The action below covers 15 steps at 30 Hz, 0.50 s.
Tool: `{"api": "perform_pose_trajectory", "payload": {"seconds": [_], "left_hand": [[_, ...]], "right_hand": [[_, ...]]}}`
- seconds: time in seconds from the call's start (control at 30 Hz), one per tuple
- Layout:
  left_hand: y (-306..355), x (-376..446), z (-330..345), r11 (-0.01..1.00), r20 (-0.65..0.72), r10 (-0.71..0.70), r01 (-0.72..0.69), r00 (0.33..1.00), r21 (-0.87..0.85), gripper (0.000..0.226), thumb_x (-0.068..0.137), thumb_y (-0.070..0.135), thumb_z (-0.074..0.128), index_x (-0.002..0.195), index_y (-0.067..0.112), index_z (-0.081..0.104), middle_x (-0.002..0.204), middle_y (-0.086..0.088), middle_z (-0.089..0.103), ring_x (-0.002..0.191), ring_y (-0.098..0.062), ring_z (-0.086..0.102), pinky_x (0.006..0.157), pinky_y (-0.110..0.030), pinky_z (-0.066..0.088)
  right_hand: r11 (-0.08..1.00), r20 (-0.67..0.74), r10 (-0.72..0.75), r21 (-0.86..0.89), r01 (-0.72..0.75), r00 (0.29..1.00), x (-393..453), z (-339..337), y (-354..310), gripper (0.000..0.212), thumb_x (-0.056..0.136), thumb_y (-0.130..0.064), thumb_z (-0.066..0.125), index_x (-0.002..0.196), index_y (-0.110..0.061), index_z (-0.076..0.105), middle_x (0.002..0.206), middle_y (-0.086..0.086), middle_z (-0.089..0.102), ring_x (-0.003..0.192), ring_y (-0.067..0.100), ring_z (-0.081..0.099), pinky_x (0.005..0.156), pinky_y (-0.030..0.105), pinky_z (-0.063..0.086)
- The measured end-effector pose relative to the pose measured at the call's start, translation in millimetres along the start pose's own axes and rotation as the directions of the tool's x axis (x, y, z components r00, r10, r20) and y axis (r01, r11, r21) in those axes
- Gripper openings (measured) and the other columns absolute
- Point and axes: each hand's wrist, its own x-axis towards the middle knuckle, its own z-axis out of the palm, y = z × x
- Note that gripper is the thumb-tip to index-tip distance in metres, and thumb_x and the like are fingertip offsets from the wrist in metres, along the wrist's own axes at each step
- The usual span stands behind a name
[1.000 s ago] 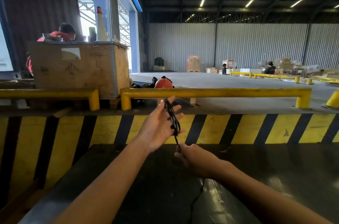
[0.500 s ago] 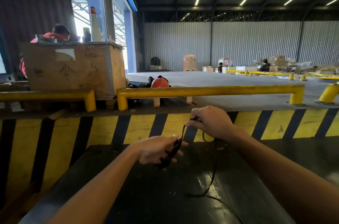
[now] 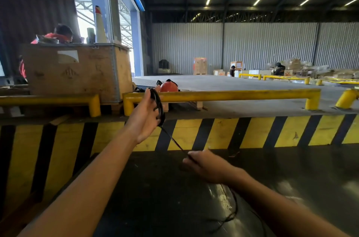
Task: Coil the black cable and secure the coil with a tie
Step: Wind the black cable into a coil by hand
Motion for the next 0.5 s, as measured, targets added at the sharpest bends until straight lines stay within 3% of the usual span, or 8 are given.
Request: {"api": "perform_pose_trajectory", "payload": {"seconds": [0.1, 0.13, 0.2, 0.27, 0.3, 0.37, 0.4, 0.5], "left_hand": [[-9, -2, -18, 0.933, -0.107, -0.043, 0.078, 0.993, 0.351, 0.055, 0.095, 0.056, 0.031, 0.145, 0.033, 0.029, 0.159, -0.005, 0.017, 0.144, -0.029, 0.014, 0.112, -0.053, 0.013], [-14, -3, -22, 0.86, -0.111, -0.079, 0.124, 0.991, 0.494, 0.064, 0.091, 0.062, 0.034, 0.145, 0.03, 0.029, 0.158, -0.005, 0.021, 0.142, -0.029, 0.02, 0.112, -0.053, 0.015], [-23, -9, -25, 0.601, -0.075, -0.198, 0.181, 0.977, 0.778, 0.078, 0.078, 0.078, 0.039, 0.135, 0.025, 0.043, 0.145, -0.009, 0.041, 0.121, -0.025, 0.046, 0.107, -0.05, 0.031], [-31, -17, -21, 0.388, -0.049, -0.373, 0.203, 0.927, 0.899, 0.072, 0.069, 0.086, 0.04, 0.114, 0.03, 0.05, 0.124, -0.011, 0.053, 0.095, -0.017, 0.053, 0.097, -0.045, 0.042], [-34, -20, -18, 0.352, -0.055, -0.449, 0.233, 0.892, 0.907, 0.077, 0.065, 0.088, 0.042, 0.113, 0.029, 0.05, 0.121, -0.01, 0.055, 0.096, -0.017, 0.054, 0.096, -0.045, 0.042], [-39, -22, -14, 0.393, -0.022, -0.599, 0.318, 0.8, 0.863, 0.096, 0.054, 0.092, 0.047, 0.126, 0.028, 0.051, 0.132, -0.012, 0.052, 0.109, -0.022, 0.052, 0.096, -0.043, 0.041], [-40, -23, -11, 0.447, 0.053, -0.671, 0.346, 0.739, 0.825, 0.095, 0.054, 0.091, 0.048, 0.13, 0.033, 0.049, 0.139, -0.012, 0.047, 0.112, -0.023, 0.051, 0.094, -0.041, 0.041], [-33, -28, 4, 0.676, 0.38, -0.703, 0.399, 0.6, 0.62, 0.069, 0.067, 0.082, 0.044, 0.128, 0.049, 0.047, 0.143, -0.003, 0.041, 0.124, -0.027, 0.048, 0.091, -0.043, 0.048]], "right_hand": [[0.995, -0.123, -0.038, -0.096, 0.026, 0.992, 2, -40, 2, 0.024, 0.096, -0.036, 0.045, 0.091, -0.02, 0.062, 0.081, -0.003, 0.064, 0.072, 0.008, 0.061, 0.071, 0.027, 0.052], [0.994, -0.187, -0.046, -0.109, 0.026, 0.981, 3, -53, 3, 0.022, 0.095, -0.036, 0.048, 0.087, -0.021, 0.062, 0.077, -0.005, 0.062, 0.07, 0.008, 0.06, 0.068, 0.026, 0.051], [0.995, -0.321, -0.04, -0.101, 0.008, 0.946, 5, -74, 3, 0.018, 0.091, -0.037, 0.055, 0.08, -0.025, 0.062, 0.071, -0.009, 0.058, 0.066, 0.006, 0.057, 0.061, 0.024, 0.045], [0.996, -0.42, -0.024, -0.088, -0.014, 0.907, 9, -88, 3, 0.018, 0.089, -0.037, 0.06, 0.081, -0.021, 0.065, 0.073, -0.005, 0.062, 0.068, 0.008, 0.058, 0.061, 0.026, 0.046], [0.995, -0.451, -0.02, -0.095, -0.026, 0.892, 11, -92, 2, 0.02, 0.088, -0.037, 0.061, 0.083, -0.019, 0.067, 0.074, -0.003, 0.064, 0.068, 0.009, 0.058, 0.06, 0.026, 0.046], [0.991, -0.502, -0.027, -0.125, -0.042, 0.864, 15, -91, 1, 0.021, 0.087, -0.039, 0.061, 0.083, -0.019, 0.066, 0.072, -0.003, 0.064, 0.066, 0.009, 0.057, 0.057, 0.023, 0.042], [0.99, -0.529, -0.024, -0.128, -0.052, 0.848, 16, -89, 1, 0.021, 0.088, -0.04, 0.061, 0.083, -0.02, 0.065, 0.07, -0.004, 0.062, 0.064, 0.007, 0.055, 0.055, 0.022, 0.038], [0.994, -0.592, 0.055, -0.045, -0.101, 0.804, 19, -79, 4, 0.025, 0.091, -0.043, 0.054, 0.082, -0.02, 0.06, 0.064, -0.008, 0.054, 0.06, 0.005, 0.051, 0.052, 0.021, 0.033]]}}
